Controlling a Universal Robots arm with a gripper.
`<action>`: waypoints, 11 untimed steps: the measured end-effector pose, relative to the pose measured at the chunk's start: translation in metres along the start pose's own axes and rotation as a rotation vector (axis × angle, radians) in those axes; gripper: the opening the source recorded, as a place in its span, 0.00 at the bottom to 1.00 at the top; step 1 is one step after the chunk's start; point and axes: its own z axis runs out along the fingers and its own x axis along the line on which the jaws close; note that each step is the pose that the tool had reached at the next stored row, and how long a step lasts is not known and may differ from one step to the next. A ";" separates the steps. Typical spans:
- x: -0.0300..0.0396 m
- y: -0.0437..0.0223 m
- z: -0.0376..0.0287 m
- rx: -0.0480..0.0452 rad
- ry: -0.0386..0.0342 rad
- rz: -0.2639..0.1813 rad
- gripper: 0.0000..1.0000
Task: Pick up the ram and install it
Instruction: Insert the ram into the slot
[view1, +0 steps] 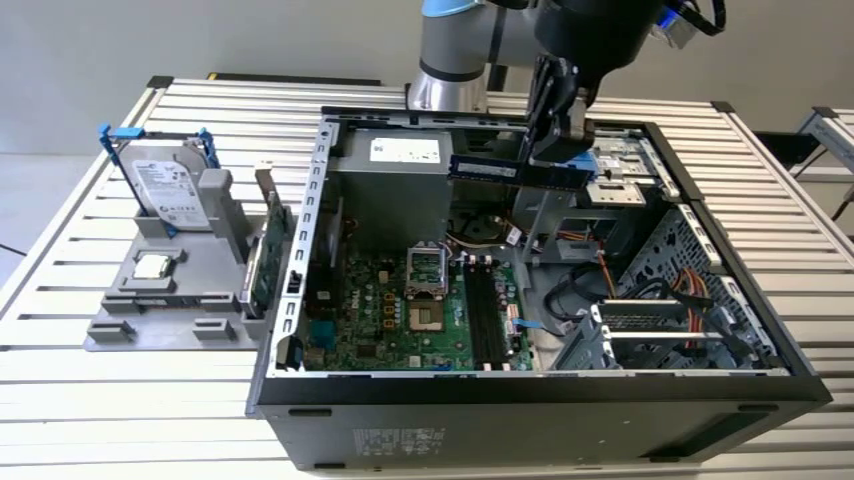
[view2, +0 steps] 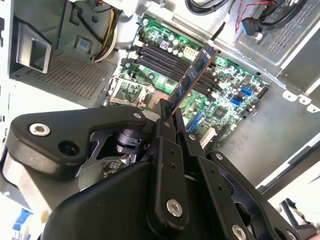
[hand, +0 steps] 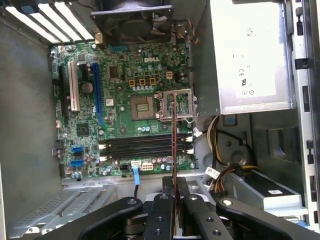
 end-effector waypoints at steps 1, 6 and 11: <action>0.0000 0.0000 0.0000 -0.0001 -0.0006 0.008 0.00; 0.0000 0.0000 0.0001 -0.0004 -0.0031 0.046 0.00; 0.0000 0.0000 0.0002 -0.0007 -0.0058 0.085 0.00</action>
